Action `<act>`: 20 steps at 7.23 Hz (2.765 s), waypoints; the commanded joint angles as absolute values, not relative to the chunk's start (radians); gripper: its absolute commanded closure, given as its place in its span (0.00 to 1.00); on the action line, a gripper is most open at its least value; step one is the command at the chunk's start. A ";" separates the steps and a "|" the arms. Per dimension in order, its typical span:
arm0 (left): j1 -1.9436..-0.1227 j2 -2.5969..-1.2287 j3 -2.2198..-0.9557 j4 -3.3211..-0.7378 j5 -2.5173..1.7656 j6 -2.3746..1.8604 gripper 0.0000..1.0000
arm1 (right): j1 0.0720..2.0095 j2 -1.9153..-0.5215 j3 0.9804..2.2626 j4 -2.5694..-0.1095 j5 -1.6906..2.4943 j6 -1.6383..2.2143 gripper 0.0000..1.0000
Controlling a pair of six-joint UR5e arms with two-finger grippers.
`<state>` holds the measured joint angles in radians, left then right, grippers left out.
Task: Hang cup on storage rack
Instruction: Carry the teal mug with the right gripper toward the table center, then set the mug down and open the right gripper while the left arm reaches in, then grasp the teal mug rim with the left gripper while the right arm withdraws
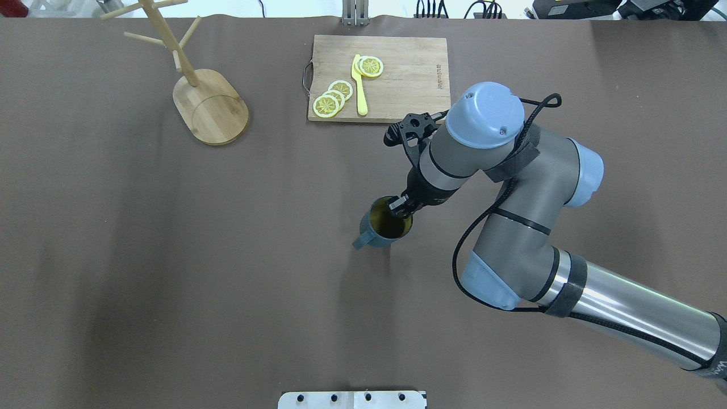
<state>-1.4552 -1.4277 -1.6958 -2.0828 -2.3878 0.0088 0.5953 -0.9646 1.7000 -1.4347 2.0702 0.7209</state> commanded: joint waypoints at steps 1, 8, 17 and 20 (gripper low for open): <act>-1.419 -1.436 -1.698 -2.112 -2.446 0.008 0.02 | 0.563 -0.914 1.652 -1.434 2.021 0.723 1.00; -1.206 -1.612 -1.701 -2.710 -2.448 -0.414 0.03 | 0.549 -0.893 1.661 -1.431 2.020 0.813 0.01; -0.435 -1.916 -1.625 -2.862 -1.637 -0.509 0.04 | 0.986 -1.244 1.749 -1.440 2.333 0.477 0.00; -0.376 -1.919 -1.580 -2.864 -1.582 -0.454 0.04 | 1.020 -1.299 1.738 -1.437 2.319 0.384 0.00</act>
<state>-0.4069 -1.9151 -1.6008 -2.8621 -1.6216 -0.4833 1.0111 -1.2820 1.7402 -1.4387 2.3243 0.4090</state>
